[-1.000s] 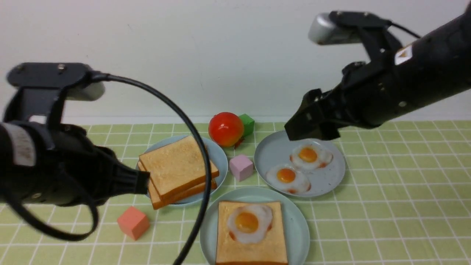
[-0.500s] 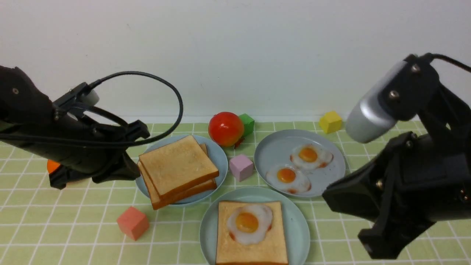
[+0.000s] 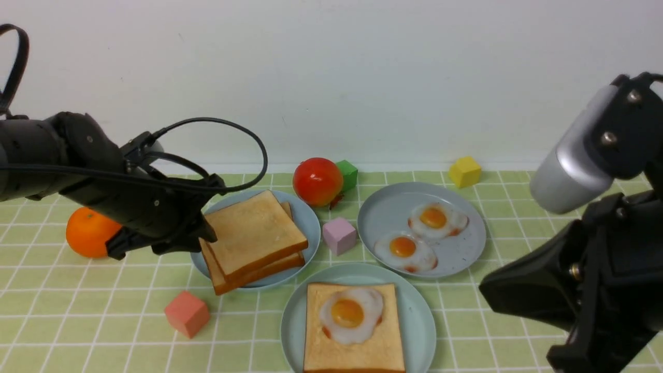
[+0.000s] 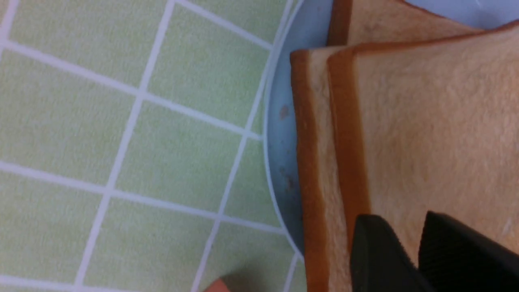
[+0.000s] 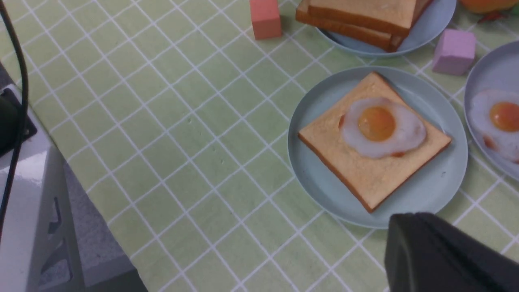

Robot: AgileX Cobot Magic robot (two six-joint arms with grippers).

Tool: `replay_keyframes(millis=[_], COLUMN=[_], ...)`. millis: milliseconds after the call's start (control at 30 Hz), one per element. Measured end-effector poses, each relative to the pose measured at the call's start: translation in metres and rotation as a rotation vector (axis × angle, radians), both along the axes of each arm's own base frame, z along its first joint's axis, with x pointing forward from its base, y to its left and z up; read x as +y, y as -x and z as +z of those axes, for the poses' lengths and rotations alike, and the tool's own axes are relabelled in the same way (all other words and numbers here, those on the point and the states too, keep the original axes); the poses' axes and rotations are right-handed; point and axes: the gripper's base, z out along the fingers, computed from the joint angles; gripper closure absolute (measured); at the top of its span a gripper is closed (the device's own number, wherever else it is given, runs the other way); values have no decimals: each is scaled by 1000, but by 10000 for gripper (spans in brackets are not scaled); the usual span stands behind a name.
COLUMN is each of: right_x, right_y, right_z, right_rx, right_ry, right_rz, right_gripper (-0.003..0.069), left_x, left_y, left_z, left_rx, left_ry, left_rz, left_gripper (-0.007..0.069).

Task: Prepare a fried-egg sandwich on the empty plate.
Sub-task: Use the left arm to grab a slice of bread

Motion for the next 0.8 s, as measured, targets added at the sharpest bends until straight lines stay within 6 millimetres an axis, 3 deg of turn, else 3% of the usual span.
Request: replay_keyframes(millis=[233,533,600,700,800], right_x=[0,0,0,0,0], right_y=[0,0,0,0,0], right_z=[0,0,0,0,0], right_rx=[2,2,2,2,4], right_ry=[1,1,1,1,1], right_rz=[1,0,0,0,0], right_gripper=[669,666,664,662,662], left_x=[-1,-2,-3,-3,-3], left_y=[-9,-11,-11,-11,-11], left_z=[-22,-23,-22,-22,-22], left_rx=[24,-2,-6,-10,-8], left_ry=[20,-3,-6,6,13], left_rz=[31,-26,-42,-45,-49], left_gripper=[428,431,459,575,638])
